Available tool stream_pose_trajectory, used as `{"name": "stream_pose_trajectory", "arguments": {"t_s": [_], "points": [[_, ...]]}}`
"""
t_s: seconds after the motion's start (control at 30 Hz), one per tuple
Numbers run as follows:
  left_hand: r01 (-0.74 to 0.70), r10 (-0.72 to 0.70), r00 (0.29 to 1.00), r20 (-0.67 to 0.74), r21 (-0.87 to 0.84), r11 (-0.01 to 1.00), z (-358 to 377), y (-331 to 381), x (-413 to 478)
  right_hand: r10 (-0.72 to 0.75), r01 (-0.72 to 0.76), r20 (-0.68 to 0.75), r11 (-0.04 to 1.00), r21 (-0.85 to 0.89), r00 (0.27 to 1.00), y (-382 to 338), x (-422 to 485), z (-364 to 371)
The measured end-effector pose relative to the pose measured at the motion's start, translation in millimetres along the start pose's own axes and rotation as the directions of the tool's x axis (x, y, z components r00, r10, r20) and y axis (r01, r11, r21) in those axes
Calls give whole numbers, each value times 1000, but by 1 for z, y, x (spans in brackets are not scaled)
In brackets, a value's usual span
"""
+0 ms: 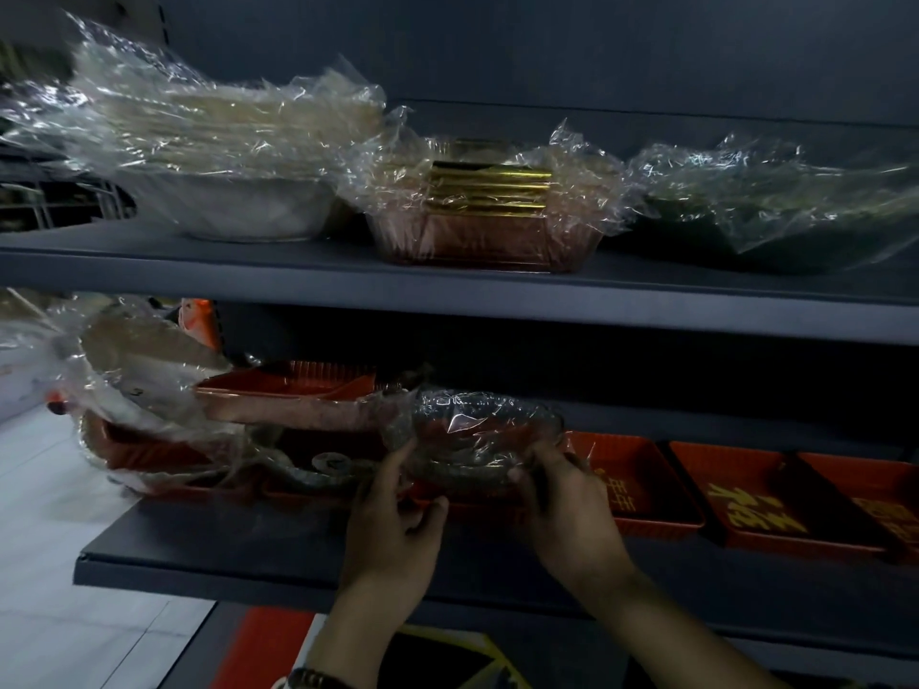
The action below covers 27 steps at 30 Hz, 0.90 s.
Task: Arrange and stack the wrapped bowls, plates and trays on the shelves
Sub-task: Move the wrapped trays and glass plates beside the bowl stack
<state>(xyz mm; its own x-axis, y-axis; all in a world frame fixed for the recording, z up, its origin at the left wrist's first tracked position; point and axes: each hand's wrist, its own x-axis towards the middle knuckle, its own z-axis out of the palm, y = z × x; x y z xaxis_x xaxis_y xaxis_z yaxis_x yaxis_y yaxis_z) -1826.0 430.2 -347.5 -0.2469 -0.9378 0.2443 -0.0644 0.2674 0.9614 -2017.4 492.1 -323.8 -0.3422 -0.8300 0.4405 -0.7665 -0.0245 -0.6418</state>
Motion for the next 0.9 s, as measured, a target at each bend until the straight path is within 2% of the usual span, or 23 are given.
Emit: {"name": "stream_pose_trajectory", "arguments": {"t_s": [0.17,0.37,0.57,0.7,0.9], "points": [[-9,9,1000,-15,47,999,-3,0,-3,9,-11,-35,998,-61,999,12,-21,-24],[-47,41,996,80,72,996,5,11,-22,3,-11,-66,993,-120,998,19,-60,-65],[-94,82,989,123,95,991,10,31,-50,27,-38,-125,995,-93,992,5,-94,-99],[-225,219,972,83,75,971,11,50,-68,1,-13,-145,997,-80,989,-8,-116,-126],[-446,457,889,-33,164,880,9,84,-104,-108,97,-289,994,-52,951,-33,-151,-164]]}}
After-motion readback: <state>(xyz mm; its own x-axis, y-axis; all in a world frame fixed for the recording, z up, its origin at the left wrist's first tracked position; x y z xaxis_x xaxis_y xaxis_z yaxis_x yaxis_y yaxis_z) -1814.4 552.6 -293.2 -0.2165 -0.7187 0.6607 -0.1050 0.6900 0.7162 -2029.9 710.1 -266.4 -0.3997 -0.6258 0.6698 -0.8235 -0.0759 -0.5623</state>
